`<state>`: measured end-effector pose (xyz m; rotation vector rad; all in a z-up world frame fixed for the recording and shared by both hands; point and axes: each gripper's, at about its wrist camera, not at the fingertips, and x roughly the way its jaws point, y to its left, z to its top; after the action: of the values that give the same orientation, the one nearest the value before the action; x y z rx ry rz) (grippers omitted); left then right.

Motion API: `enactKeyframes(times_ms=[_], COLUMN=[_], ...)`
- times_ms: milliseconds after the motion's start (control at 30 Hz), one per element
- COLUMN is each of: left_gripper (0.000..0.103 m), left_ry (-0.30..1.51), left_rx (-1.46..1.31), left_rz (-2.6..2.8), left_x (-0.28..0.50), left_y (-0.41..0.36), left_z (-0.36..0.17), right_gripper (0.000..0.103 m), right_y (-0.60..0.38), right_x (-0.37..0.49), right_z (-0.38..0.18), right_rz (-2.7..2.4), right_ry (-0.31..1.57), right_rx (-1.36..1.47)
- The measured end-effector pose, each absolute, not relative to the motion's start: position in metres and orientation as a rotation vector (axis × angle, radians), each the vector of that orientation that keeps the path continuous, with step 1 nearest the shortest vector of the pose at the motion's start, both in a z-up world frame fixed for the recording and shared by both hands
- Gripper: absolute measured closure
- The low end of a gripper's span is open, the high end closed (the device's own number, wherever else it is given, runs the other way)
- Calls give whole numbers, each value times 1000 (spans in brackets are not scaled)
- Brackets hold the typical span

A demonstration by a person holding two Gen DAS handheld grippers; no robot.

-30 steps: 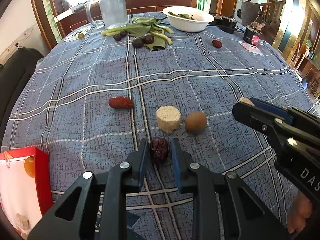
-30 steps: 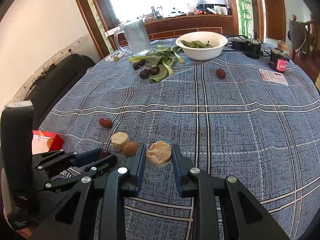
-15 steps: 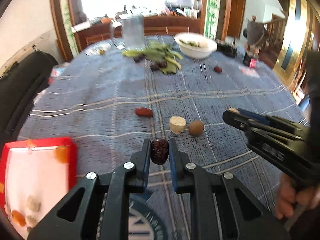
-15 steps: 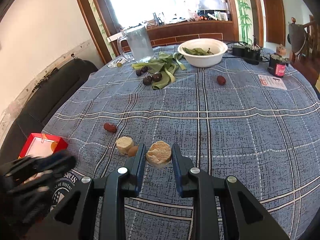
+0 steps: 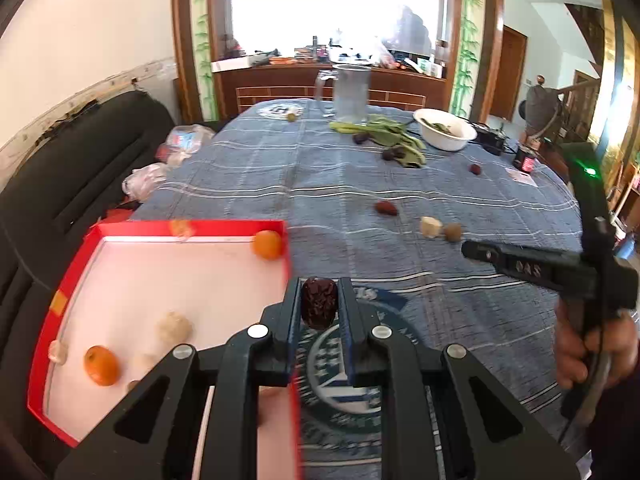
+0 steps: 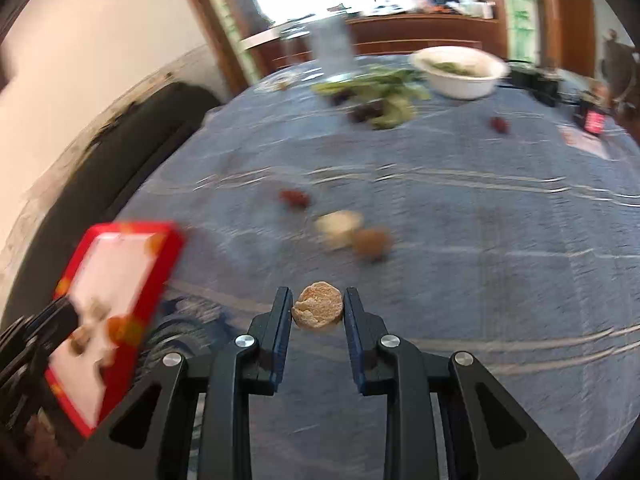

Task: Organize fruits
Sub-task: 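Carry the beige piece and dark date into the tray and open both tools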

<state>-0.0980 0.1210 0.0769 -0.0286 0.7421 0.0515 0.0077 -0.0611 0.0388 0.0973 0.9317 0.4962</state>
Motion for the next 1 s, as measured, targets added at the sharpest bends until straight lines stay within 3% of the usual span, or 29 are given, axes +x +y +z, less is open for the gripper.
enactKeyframes(times_ms=[500, 1000], left_gripper=[83, 83], left_ry=[725, 742], left_rx=[-101, -95], left_rz=[212, 293], left_x=[-131, -138], left_y=[202, 237], left_z=[65, 48], right_gripper=[78, 78], right_y=[49, 90], right_x=[-33, -58], right_z=[53, 38], right_rz=[715, 822], right_ry=[897, 790], right_rx=[52, -24])
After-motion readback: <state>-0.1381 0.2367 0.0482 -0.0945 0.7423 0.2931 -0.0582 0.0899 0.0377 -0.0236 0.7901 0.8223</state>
